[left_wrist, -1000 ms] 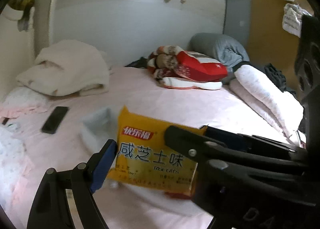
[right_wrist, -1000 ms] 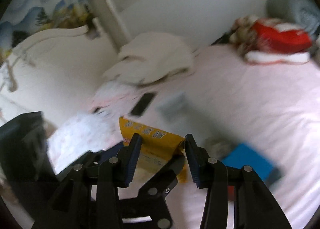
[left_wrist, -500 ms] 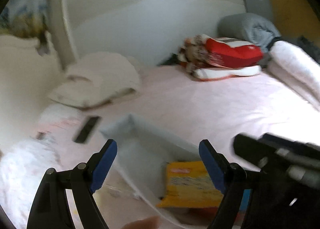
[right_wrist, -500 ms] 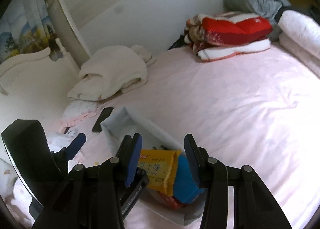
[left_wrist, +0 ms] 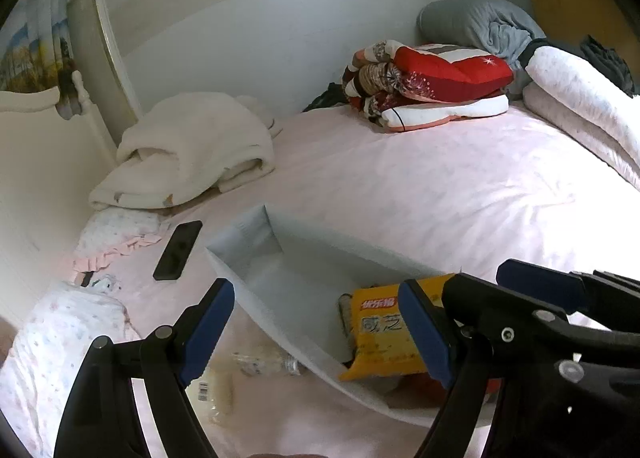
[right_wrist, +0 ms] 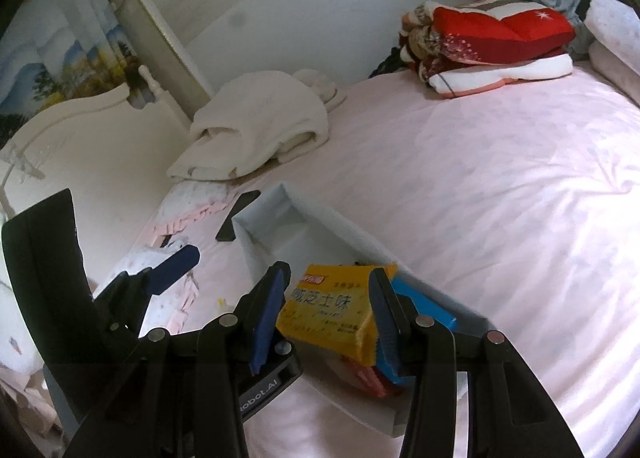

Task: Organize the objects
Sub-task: 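Lower the yellow biscuit pack into the white box and open the right gripper, then push the yellow pack down into the white box with the right gripper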

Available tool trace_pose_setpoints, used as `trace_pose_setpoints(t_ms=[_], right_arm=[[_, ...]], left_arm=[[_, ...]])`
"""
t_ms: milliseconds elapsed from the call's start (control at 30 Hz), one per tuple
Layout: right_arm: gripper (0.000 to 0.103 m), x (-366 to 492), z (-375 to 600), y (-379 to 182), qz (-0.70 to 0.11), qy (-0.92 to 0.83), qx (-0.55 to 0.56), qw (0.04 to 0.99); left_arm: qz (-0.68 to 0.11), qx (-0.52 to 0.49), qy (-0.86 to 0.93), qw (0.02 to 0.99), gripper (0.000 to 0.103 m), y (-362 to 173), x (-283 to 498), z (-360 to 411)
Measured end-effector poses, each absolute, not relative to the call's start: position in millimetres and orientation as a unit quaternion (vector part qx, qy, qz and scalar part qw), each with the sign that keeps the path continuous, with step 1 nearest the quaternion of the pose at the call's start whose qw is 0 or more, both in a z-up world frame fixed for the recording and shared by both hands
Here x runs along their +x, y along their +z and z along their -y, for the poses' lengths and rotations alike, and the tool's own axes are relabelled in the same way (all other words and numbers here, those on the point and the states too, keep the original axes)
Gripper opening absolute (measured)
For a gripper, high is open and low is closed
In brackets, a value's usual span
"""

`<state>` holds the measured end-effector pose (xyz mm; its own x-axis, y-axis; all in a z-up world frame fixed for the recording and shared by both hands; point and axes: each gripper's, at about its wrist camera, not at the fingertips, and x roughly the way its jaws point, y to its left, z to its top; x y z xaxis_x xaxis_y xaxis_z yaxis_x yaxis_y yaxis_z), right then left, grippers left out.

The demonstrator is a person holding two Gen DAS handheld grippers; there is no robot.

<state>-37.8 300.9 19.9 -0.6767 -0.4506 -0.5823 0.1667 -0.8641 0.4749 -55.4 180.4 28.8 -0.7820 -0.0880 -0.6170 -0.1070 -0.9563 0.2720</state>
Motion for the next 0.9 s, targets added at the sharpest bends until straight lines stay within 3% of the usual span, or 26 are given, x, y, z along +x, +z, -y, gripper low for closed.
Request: trace_pose_setpoints(t_ms=[900], right_arm=[[0.045, -28.5, -259.5, 17.0, 0.171, -0.888, 0.360, 0.231]], left_arm=[[-0.117, -0.344, 0.932, -0.021, 0.084, 25.2, -37.9, -133.5]])
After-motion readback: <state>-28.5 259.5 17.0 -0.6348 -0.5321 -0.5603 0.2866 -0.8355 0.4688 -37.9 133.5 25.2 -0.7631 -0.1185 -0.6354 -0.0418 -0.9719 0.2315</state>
